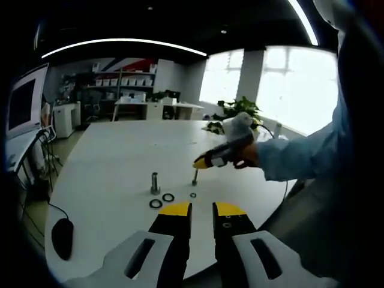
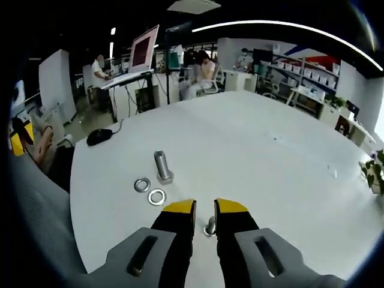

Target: Place the washer onto the threaded stud by aligning its center hole with the stud, sliding it down to the base, and recovering from edge contact or off-axis alignment until the washer reaches the visible bottom stop.

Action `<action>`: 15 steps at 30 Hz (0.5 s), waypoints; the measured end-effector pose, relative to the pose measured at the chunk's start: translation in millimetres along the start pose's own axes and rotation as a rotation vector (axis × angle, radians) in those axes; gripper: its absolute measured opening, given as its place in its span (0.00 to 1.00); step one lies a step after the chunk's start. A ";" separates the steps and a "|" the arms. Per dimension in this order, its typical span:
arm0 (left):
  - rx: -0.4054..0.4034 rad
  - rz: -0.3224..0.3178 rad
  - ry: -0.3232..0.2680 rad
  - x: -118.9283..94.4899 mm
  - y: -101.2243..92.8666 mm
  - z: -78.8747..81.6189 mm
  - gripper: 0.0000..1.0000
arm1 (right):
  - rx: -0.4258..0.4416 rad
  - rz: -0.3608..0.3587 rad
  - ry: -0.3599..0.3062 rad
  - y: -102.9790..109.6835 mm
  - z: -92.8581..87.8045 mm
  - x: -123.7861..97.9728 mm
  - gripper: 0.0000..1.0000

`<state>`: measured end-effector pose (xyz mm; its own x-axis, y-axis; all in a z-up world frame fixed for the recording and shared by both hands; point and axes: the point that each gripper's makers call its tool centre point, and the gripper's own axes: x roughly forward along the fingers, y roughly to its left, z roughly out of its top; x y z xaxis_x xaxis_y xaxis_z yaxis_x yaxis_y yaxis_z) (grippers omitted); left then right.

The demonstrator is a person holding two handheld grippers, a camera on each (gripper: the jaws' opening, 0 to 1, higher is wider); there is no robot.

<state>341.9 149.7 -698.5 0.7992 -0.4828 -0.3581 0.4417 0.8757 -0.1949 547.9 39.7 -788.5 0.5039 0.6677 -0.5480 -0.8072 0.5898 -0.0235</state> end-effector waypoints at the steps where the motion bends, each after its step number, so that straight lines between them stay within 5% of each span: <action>1: 0.000 0.000 0.000 0.2 0.1 0.0 0.12 | -0.011 -0.002 -0.009 3.2 0.0 -0.1 0.15; 15: 0.003 0.007 -0.007 0.1 -0.7 4.3 0.12 | -0.072 0.068 0.066 39.0 -24.0 15.1 0.15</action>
<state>343.4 149.0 -694.4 0.8050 -0.4767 -0.3532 0.4373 0.8791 -0.1897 516.6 61.9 -817.7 0.4274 0.6726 -0.6040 -0.8603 0.5079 -0.0433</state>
